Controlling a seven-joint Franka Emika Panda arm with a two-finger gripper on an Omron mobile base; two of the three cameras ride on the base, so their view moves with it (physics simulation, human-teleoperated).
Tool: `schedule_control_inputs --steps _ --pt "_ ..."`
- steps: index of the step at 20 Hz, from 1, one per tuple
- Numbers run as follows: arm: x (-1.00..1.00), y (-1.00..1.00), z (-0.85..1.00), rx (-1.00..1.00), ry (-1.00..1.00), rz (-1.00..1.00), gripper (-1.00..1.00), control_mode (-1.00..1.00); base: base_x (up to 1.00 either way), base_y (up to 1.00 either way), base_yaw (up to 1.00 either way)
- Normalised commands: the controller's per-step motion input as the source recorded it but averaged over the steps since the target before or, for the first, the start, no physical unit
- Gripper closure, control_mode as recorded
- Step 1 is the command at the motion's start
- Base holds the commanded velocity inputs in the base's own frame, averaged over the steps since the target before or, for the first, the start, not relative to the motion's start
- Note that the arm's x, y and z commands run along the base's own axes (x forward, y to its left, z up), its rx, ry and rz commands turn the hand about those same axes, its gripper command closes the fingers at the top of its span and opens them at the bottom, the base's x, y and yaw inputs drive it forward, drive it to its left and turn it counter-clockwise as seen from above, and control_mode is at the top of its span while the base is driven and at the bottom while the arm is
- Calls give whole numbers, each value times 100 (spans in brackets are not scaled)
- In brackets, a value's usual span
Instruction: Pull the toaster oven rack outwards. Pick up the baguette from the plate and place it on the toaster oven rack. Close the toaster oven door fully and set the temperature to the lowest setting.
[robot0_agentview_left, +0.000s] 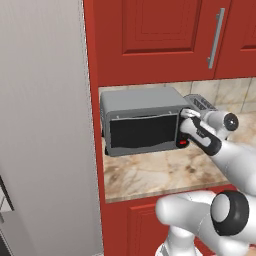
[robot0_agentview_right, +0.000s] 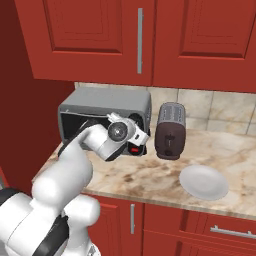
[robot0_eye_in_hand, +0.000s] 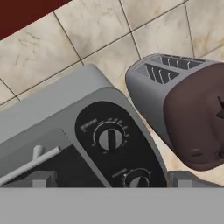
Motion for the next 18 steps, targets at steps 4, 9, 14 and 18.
schedule_control_inputs --steps 4,9,14,18 --pt "0 -8 0 15 -19 0 -100 -100 0 0 0" --pt "0 -4 0 1 -1 0 -100 -100 0 0 0" --pt "0 0 0 0 0 0 -100 -100 0 0 0" --pt "7 0 0 0 0 0 -100 -100 0 0 0"
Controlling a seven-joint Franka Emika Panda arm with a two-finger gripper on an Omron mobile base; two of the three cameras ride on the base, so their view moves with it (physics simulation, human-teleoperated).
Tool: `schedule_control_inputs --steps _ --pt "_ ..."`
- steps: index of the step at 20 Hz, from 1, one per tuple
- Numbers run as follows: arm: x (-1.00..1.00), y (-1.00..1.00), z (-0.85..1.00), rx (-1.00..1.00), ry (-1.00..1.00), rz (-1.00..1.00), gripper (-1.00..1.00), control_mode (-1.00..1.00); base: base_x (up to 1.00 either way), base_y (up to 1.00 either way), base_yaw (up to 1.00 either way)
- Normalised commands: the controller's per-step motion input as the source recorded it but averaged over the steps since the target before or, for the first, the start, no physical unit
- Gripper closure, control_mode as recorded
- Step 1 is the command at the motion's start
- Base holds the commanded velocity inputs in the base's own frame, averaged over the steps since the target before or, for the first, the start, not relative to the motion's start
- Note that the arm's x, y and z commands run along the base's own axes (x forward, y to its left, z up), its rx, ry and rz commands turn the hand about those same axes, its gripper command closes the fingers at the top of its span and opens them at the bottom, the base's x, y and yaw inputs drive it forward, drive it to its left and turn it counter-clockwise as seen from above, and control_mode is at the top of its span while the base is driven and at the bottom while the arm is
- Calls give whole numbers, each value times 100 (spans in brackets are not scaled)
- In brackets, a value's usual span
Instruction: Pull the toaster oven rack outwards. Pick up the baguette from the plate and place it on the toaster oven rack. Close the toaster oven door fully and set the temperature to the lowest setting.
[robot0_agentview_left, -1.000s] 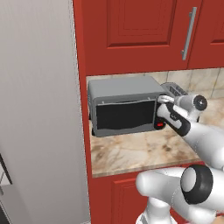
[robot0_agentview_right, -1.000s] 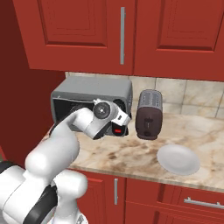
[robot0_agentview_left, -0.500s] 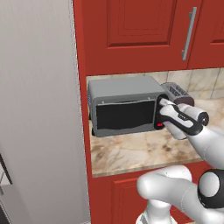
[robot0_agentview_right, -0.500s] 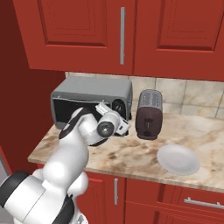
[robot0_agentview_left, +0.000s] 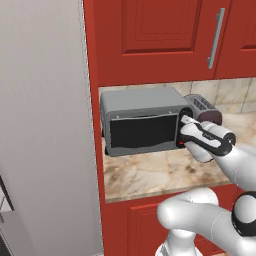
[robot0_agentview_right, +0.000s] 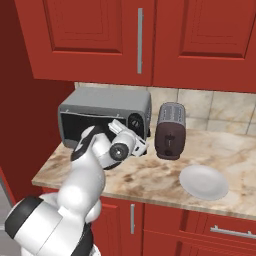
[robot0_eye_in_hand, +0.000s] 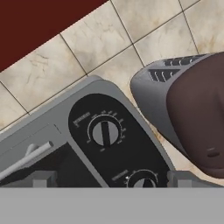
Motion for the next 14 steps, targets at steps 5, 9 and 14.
schedule_control_inputs --steps 5,9,14 --pt "15 0 5 8 0 0 -100 -100 0 0 0" --pt "3 0 11 5 0 0 -100 -100 0 0 0" --pt "0 0 0 0 0 0 -100 -100 0 0 0"
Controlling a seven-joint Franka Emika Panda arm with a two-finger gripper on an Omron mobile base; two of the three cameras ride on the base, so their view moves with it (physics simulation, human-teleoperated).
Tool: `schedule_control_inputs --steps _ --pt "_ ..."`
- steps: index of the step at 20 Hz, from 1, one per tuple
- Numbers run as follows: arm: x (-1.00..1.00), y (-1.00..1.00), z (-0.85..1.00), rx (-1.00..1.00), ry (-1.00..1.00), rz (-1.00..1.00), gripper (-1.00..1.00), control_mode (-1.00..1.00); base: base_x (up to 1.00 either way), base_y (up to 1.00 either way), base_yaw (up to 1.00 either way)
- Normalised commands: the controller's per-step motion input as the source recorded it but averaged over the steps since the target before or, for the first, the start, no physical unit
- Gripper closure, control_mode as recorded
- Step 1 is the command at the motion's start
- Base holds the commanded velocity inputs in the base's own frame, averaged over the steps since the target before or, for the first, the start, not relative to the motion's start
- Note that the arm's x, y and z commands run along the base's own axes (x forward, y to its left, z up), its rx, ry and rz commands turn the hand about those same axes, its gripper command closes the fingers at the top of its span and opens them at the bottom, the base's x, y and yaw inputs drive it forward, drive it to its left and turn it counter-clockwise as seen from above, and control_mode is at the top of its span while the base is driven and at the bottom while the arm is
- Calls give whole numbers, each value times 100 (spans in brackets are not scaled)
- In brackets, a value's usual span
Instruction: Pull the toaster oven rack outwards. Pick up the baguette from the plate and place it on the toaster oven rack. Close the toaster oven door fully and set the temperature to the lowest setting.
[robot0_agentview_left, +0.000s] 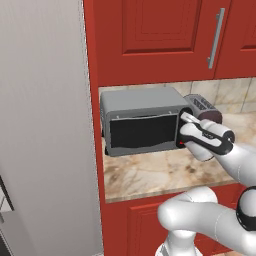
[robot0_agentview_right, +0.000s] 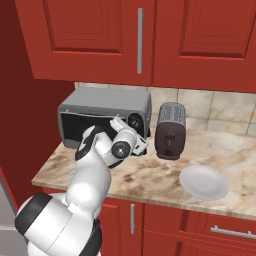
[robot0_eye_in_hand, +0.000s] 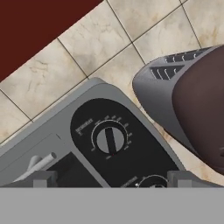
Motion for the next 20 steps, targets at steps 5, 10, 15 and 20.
schedule_control_inputs --steps 5,10,15,20 --pt "5 0 0 0 0 0 -100 -100 0 0 0" --pt "17 0 0 0 0 0 -100 -100 0 0 0" --pt "2 0 0 -1 0 0 -100 -100 0 0 0" --pt "0 0 0 0 0 0 -100 -100 0 0 0"
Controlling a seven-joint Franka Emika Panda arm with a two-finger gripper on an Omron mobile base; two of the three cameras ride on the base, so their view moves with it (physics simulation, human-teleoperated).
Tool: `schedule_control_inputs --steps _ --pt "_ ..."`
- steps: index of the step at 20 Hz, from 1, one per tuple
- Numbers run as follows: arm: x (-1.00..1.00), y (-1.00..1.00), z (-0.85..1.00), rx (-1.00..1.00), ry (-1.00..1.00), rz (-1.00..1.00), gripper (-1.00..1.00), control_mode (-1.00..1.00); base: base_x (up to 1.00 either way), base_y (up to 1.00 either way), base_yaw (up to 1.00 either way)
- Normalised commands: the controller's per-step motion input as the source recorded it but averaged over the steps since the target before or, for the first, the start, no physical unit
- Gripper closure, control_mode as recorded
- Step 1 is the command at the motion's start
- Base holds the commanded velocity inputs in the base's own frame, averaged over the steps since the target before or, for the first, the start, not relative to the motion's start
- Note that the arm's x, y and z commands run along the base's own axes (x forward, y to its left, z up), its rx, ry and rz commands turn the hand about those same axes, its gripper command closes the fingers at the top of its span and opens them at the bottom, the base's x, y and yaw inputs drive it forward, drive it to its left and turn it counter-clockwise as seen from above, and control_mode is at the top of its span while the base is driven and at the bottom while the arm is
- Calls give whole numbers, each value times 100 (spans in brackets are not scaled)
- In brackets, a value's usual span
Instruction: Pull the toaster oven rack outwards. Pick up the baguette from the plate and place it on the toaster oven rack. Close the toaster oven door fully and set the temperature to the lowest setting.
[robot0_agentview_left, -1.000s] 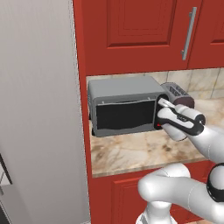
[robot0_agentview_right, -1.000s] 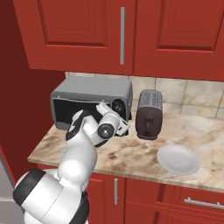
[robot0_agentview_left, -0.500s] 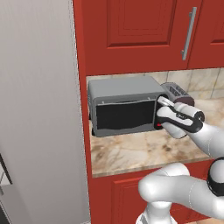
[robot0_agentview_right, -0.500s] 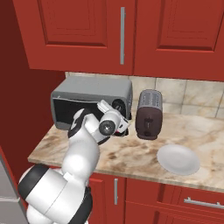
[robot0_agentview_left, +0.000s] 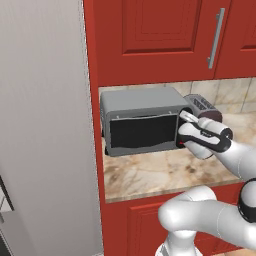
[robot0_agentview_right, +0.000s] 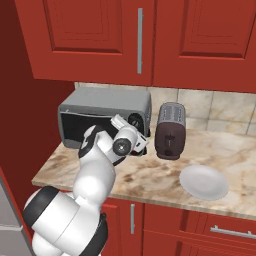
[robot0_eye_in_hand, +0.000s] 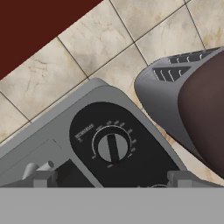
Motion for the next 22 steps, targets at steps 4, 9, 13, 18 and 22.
schedule_control_inputs --steps 4,9,13,18,22 --pt "0 0 0 0 0 0 -100 -100 0 0 0" --pt "0 0 0 0 0 0 -100 -100 0 0 0" --pt "0 0 0 0 0 0 -100 -100 0 0 0" --pt "-3 -8 -4 -9 -6 1 -100 -100 0 0 0" --pt "-31 -12 6 -48 -38 14 -100 -100 0 0 0"
